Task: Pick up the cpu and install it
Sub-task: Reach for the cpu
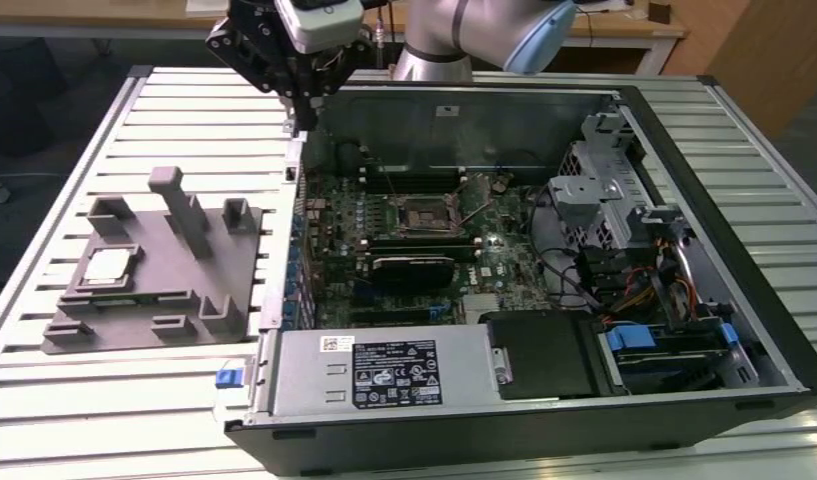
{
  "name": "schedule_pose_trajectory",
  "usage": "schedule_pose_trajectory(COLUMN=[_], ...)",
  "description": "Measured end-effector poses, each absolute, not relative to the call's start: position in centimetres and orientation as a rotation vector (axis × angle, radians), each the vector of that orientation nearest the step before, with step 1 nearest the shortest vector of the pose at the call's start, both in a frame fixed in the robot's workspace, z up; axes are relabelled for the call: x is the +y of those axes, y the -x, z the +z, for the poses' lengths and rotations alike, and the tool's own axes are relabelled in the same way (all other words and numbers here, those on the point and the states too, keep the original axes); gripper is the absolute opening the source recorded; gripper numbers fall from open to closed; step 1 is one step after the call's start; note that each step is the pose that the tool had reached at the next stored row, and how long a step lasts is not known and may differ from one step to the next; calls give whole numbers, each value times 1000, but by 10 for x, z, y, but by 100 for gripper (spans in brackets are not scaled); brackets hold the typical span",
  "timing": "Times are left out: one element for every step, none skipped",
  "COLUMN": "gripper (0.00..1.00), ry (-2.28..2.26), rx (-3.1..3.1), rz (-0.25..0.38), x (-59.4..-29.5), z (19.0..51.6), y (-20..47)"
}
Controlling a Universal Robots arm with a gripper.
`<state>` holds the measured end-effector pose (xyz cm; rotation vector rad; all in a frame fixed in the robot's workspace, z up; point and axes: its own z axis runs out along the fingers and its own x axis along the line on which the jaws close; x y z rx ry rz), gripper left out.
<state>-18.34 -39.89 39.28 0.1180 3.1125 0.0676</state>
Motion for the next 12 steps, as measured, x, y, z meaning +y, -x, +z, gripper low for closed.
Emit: schedule_pose_trajectory(gripper=[11, 11, 11, 11, 11, 11, 11, 11, 11, 11, 11, 11], ry=[-118, -118, -118, -118, -118, -118, -118, -118, -118, -118, -118, -118], rx=[3112, 3112, 3112, 3112, 3113, 3112, 3112, 3112, 3112, 3113, 3112, 3112], rz=[68, 68, 68, 68, 68, 68, 68, 68, 68, 68, 68, 68], x=[-399, -399, -399, -399, -399, -399, -399, -399, -399, -399, -399, -399], z=[393, 393, 393, 393, 393, 393, 393, 393, 393, 393, 393, 393], y=[184, 185, 186, 187, 188, 189, 190, 191, 192, 192, 193, 194])
